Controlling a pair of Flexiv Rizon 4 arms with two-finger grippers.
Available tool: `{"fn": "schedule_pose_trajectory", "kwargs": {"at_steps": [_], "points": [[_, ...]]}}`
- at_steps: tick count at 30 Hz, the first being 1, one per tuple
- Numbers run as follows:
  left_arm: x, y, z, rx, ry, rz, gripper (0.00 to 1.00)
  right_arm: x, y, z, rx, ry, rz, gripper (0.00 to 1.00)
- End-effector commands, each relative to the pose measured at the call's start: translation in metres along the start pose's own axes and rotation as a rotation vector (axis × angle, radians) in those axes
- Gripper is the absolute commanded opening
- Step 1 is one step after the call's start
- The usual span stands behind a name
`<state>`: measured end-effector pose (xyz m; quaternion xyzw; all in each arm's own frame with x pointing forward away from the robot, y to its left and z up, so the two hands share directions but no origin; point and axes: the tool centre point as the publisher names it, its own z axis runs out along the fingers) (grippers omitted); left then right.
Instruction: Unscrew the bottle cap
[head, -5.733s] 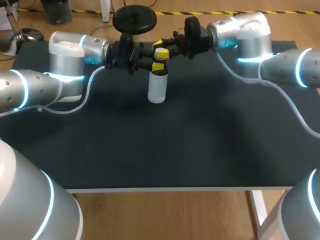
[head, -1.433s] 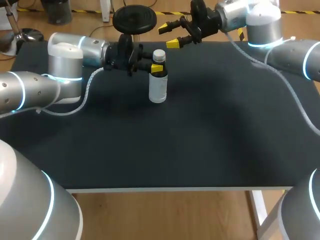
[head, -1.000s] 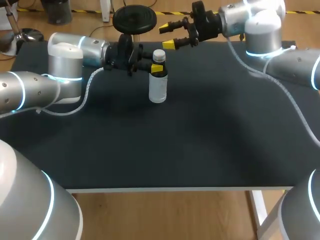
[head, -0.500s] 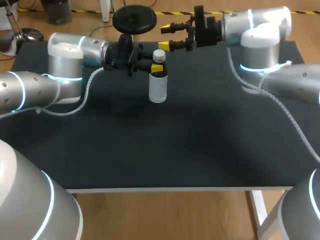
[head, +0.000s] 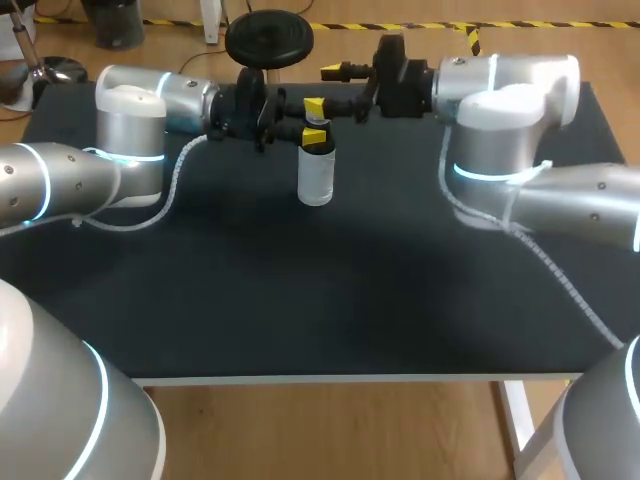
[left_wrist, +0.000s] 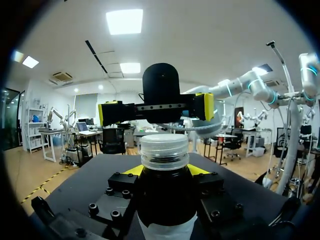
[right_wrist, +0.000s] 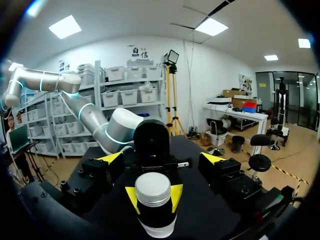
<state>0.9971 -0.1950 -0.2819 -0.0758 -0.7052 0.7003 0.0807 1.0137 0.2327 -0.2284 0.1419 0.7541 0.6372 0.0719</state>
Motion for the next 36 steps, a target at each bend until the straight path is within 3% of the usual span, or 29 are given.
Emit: {"fn": "schedule_pose_trajectory", "kwargs": {"at_steps": [1,33,36], "points": [[0.000,0.000,0.000,-0.001,0.001,-0.001,0.00,0.005,-0.003,0.002,-0.013,-0.218,-0.001,1.00],[0.000,0.000,0.000,-0.001,0.001,-0.001,0.00,0.002,-0.017,0.009,-0.022,-0.171,0.039,1.00],[0.000,0.000,0.000,-0.001,0.001,-0.001,0.00,0.003,-0.017,0.010,-0.024,-0.166,0.041,0.59]]}}
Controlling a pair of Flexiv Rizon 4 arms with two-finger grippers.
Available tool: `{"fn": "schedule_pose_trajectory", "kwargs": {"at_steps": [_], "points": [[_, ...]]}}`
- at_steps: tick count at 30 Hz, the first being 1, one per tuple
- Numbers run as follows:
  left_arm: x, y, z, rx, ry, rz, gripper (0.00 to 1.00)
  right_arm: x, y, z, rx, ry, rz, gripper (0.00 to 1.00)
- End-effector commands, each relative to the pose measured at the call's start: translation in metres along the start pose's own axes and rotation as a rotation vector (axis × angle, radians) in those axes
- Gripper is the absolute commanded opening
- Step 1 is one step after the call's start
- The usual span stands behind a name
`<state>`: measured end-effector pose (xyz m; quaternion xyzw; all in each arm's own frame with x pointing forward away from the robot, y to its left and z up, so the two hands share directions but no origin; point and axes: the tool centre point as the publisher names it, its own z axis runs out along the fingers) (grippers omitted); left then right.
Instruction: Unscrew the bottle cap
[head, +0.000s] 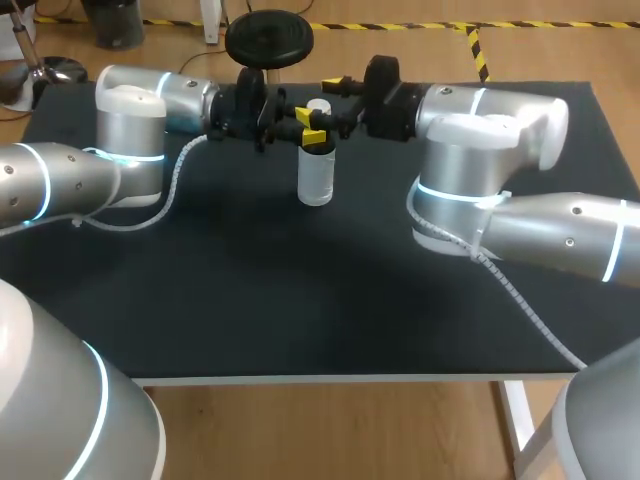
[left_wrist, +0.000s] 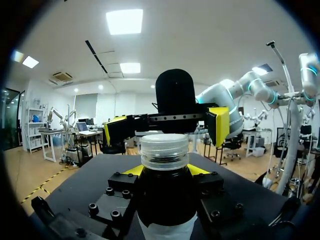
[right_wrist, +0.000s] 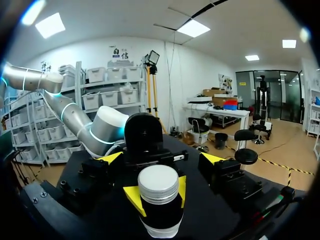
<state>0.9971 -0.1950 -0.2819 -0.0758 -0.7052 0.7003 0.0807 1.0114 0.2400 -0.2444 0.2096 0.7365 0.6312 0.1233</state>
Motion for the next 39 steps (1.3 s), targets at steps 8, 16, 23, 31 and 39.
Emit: {"fn": "schedule_pose_trajectory", "kwargs": {"at_steps": [8,16,23,31,39], "points": [[-0.0003,-0.0004,0.0005,-0.001,0.001,-0.001,0.00,-0.0009,-0.0022,0.0020,-0.008,0.011,0.005,0.46],[-0.0003,-0.0004,0.0005,-0.001,0.001,-0.001,0.00,-0.0010,-0.0035,0.0021,-0.009,0.023,0.007,0.40],[-0.0003,-0.0004,0.0005,-0.001,0.001,-0.001,0.00,0.0015,-0.0034,0.0046,-0.010,0.049,0.002,0.00],[-0.0003,-0.0004,0.0005,-0.001,0.001,-0.001,0.00,-0.0006,-0.0046,0.0022,-0.024,0.151,-0.017,0.00],[-0.0003,-0.0004,0.0005,-0.001,0.001,-0.001,0.00,-0.0018,-0.0054,0.0004,-0.078,0.379,-0.070,0.00]]}}
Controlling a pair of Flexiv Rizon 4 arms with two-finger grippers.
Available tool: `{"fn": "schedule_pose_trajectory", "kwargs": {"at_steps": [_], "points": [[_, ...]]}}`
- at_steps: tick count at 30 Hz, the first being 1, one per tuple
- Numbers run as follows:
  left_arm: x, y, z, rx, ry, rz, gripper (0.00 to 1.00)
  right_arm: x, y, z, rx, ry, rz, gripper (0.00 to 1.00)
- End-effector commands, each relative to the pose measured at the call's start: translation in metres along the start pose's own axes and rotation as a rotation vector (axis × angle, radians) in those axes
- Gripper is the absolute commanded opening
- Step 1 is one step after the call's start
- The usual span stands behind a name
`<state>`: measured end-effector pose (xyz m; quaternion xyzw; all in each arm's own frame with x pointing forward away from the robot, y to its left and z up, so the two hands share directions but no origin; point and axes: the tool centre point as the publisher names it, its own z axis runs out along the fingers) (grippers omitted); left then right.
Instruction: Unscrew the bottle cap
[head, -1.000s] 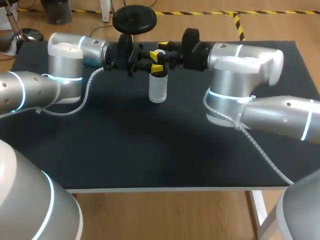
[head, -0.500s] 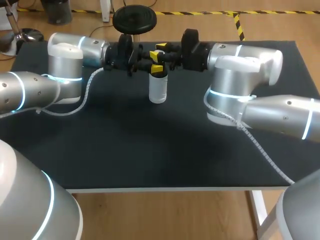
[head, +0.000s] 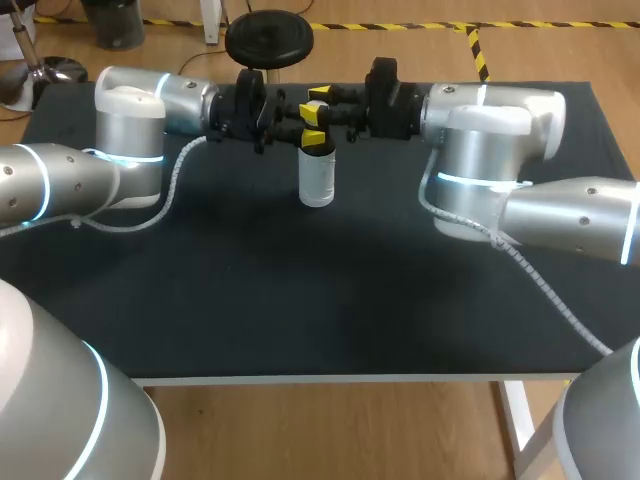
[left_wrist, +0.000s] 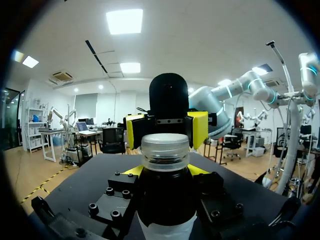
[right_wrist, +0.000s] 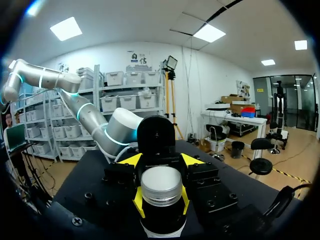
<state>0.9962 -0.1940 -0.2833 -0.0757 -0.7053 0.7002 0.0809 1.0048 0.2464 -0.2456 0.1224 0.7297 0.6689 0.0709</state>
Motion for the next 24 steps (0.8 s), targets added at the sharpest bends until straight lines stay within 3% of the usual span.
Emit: {"fn": "schedule_pose_trajectory", "kwargs": {"at_steps": [1,12,24], "points": [[-0.001,-0.002,0.001,-0.001,0.000,0.000,0.00,-0.010,-0.004,-0.005,-0.021,0.201,-0.019,0.00],[-0.001,-0.002,0.001,-0.001,0.000,0.000,0.00,-0.004,-0.001,0.000,-0.041,0.504,-0.053,0.00],[-0.001,-0.002,0.001,-0.001,0.000,0.000,0.00,0.002,-0.004,0.006,-0.046,0.901,-0.009,0.00]]}}
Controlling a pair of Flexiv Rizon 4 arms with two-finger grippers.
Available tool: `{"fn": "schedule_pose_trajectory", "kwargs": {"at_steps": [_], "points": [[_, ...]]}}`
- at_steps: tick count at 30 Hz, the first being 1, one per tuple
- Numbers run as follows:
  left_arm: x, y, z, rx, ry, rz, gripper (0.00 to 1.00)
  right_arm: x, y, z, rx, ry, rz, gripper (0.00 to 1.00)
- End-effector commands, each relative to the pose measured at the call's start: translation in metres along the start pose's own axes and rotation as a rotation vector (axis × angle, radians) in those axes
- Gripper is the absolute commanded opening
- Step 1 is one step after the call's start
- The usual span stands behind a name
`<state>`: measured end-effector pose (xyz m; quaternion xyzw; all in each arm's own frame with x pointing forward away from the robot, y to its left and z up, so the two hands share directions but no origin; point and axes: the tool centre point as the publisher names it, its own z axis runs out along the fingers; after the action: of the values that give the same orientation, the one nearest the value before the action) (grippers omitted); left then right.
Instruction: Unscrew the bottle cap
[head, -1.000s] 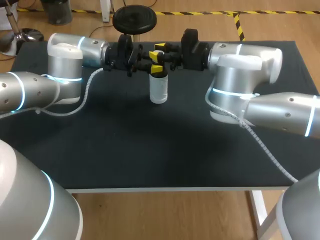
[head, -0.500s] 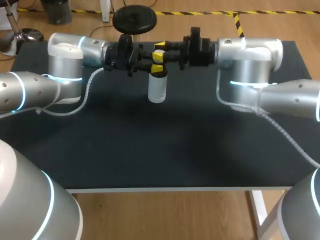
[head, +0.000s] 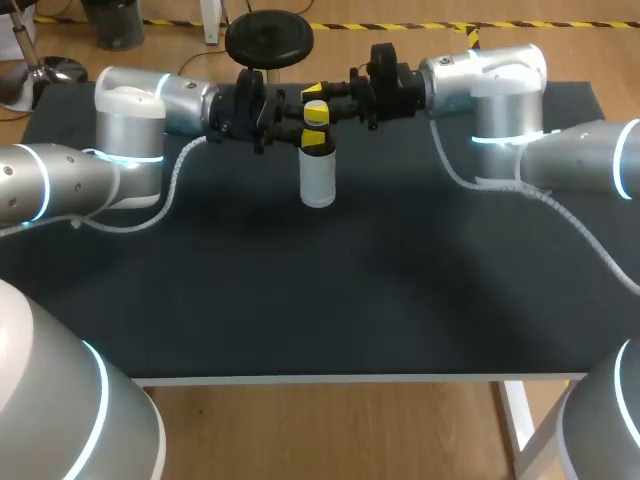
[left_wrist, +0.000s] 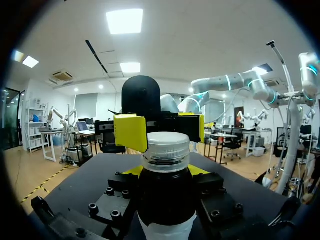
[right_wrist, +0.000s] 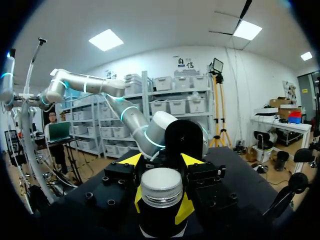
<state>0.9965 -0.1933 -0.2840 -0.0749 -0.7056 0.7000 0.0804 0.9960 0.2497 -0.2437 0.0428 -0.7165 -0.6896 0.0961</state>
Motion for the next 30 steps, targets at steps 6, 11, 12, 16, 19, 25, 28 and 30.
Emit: {"fn": "schedule_pose_trajectory", "kwargs": {"at_steps": [6,11,12,16,19,25,28,30], "points": [[-0.001,-0.003,0.002,-0.001,0.002,0.000,0.00,-0.011,-0.006,0.000,-0.043,0.547,0.008,0.00],[-0.001,-0.003,0.002,-0.001,0.002,0.000,0.00,-0.005,-0.006,-0.005,-0.050,0.622,0.002,0.00],[-0.001,-0.003,0.002,-0.001,0.002,0.000,0.00,-0.004,-0.006,-0.004,-0.051,0.643,0.005,0.00],[-0.001,-0.003,0.002,-0.001,0.002,0.000,0.00,-0.003,-0.007,-0.004,-0.053,0.708,-0.003,0.00],[-0.001,-0.003,0.002,-0.001,0.002,0.000,0.00,0.002,-0.004,-0.008,-0.068,0.786,-0.011,0.00],[-0.001,-0.003,0.002,-0.001,0.002,0.000,0.00,0.003,-0.002,-0.005,-0.049,0.932,-0.013,0.00],[-0.001,-0.003,0.002,-0.001,0.002,0.000,0.00,0.005,-0.001,-0.004,-0.045,0.986,-0.006,0.00],[-0.001,-0.003,0.002,-0.001,0.002,0.000,0.00,0.006,0.000,-0.004,-0.039,1.017,0.001,0.00]]}}
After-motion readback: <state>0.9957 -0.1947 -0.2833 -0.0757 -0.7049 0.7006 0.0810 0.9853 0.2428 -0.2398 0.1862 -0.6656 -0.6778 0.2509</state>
